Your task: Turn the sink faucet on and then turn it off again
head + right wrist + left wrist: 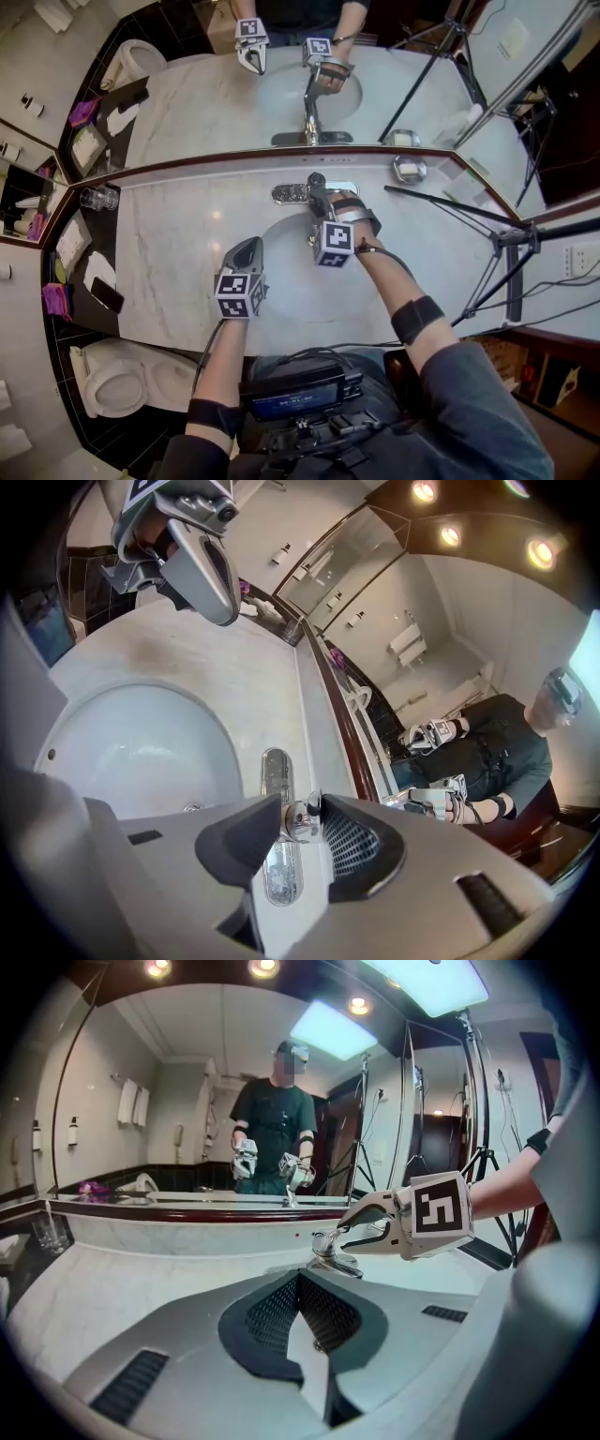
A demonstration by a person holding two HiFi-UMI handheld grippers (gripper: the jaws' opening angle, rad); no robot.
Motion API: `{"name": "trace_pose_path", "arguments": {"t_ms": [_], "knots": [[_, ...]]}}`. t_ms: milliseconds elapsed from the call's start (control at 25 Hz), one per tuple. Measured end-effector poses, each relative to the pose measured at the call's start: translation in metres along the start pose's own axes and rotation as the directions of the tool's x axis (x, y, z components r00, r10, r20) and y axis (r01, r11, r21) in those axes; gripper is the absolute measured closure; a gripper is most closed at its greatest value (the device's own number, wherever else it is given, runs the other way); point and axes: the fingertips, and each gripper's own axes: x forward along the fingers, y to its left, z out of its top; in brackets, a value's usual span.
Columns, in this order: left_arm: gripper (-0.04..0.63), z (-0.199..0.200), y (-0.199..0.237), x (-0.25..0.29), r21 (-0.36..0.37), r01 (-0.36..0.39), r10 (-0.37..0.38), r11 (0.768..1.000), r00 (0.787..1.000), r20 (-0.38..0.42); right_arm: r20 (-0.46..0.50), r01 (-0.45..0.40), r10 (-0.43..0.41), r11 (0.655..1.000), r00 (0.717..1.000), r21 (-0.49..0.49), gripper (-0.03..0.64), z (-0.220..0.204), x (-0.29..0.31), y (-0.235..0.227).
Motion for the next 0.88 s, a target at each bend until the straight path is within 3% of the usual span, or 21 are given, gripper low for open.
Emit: {"name": "trace_pose_path", "arguments": {"t_ms": [880], "knots": [[0.591,0.005,-0.003,0.002,0.003,0.008,-0.008,1.000,1.000,0.007,-0.011,-0.068,0.069,0.997,0.998,0.029,0.497,-0.001,0.003,0.033]]}}
